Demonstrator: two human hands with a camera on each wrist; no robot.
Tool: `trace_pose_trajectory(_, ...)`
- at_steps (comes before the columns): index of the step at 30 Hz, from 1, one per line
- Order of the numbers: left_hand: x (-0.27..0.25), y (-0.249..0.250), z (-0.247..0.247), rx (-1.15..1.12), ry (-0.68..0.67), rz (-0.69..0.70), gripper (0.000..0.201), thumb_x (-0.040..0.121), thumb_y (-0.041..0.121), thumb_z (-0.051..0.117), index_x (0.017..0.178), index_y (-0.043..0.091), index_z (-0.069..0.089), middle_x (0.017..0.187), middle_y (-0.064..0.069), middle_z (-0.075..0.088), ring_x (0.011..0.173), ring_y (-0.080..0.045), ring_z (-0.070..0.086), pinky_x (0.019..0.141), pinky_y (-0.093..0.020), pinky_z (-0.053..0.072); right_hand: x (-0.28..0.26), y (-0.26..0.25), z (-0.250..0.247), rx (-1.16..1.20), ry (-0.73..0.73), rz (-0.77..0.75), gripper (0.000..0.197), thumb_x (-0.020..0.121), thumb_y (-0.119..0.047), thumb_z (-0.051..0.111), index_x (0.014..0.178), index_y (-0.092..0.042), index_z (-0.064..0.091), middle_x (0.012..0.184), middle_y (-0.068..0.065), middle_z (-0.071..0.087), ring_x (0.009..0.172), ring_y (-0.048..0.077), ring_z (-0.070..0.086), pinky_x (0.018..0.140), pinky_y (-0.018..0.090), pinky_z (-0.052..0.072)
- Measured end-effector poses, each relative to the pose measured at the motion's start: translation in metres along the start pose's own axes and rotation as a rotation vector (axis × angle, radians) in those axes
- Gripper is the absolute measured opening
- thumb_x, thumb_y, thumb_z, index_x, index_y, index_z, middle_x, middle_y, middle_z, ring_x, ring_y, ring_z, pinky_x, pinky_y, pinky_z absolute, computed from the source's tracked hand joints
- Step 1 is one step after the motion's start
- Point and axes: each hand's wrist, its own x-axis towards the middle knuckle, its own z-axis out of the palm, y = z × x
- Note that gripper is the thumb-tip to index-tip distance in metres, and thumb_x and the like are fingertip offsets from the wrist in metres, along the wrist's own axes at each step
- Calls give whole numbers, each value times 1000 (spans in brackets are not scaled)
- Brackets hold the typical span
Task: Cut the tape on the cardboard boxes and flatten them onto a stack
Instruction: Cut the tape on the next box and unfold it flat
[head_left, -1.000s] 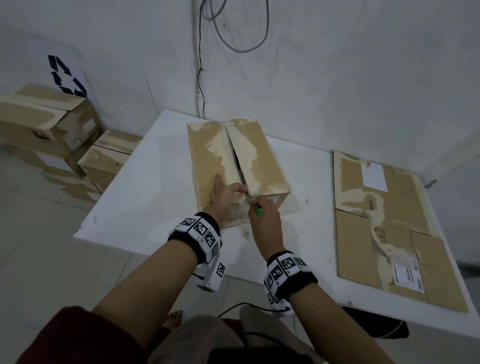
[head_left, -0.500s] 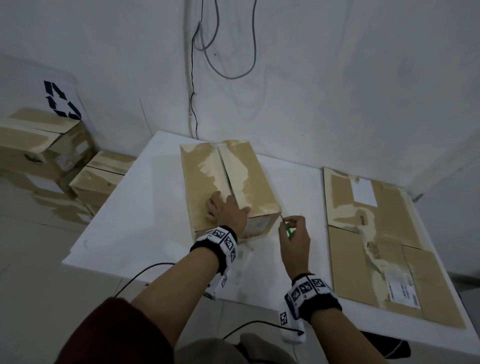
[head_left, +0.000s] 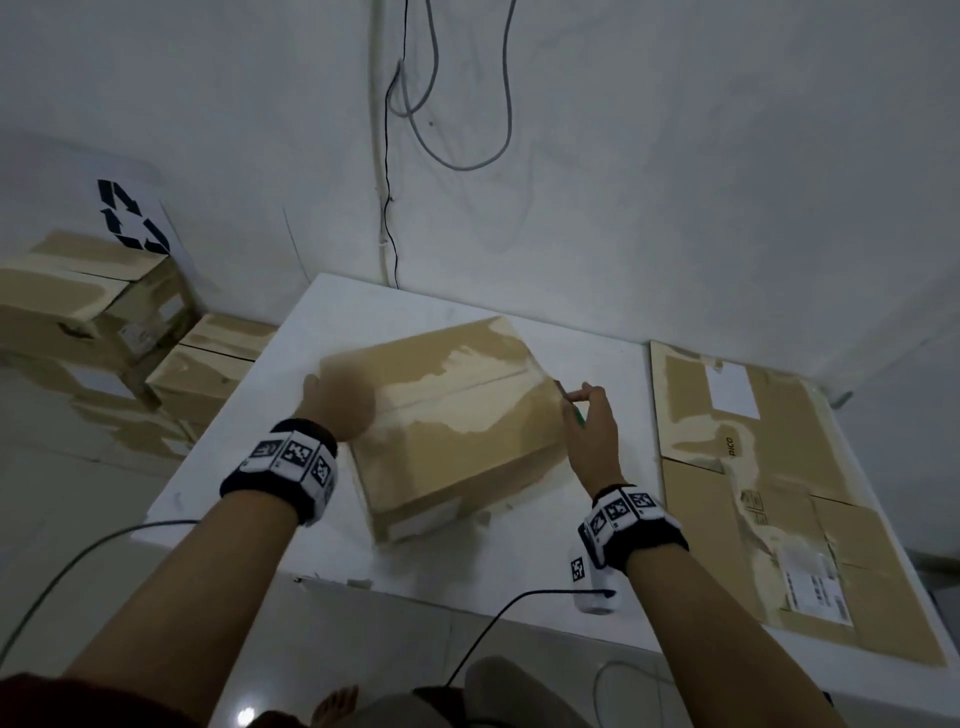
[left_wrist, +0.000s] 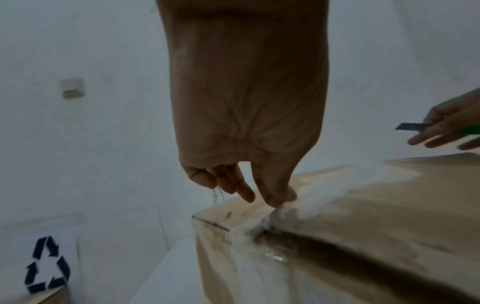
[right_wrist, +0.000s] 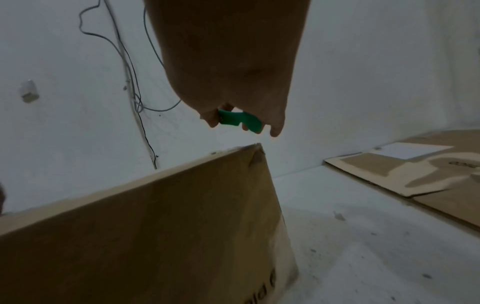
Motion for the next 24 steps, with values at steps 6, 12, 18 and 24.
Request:
trace_pose_trajectory(6, -4, 15, 11, -150, 7, -24, 76, 84, 74, 42, 120, 8, 57, 128, -16, 50, 119, -33, 46, 100, -44, 36, -9, -1, 0, -89, -86, 144, 11, 100, -24, 49, 105, -14, 48, 102, 2, 58, 80, 13, 54, 64, 27, 41)
trace_pose_trajectory(12, -1, 57, 22, -271, 60, 50, 93, 69, 81, 55, 126, 8, 51, 131, -14, 46, 123, -32, 40, 102, -47, 34, -29, 1, -11, -64, -76, 164, 9, 101, -26, 49, 97, -18, 49, 88, 4, 67, 74, 28, 63, 65, 37, 50)
trace_pose_trajectory(18, -4, 109, 24, -261, -34, 199, 109, 52, 83, 68, 129, 10, 44, 131, -11, 40, 124, -30, 35, 105, -47, 29, -55, -8, -20, 120, -177, 234, 6, 101, -16, 50, 99, -11, 49, 91, 9, 72, 75, 23, 71, 62, 29, 57)
trace_pose_trajectory(24, -7, 110, 34, -295, -2, 255, 98, 51, 69, 79, 126, 19, 43, 125, -5, 39, 118, -25, 33, 99, -38, 27, -35, -12, -35, -25, -294, 212, 10, 98, -22, 57, 97, -12, 55, 90, 1, 73, 73, 20, 68, 66, 31, 52)
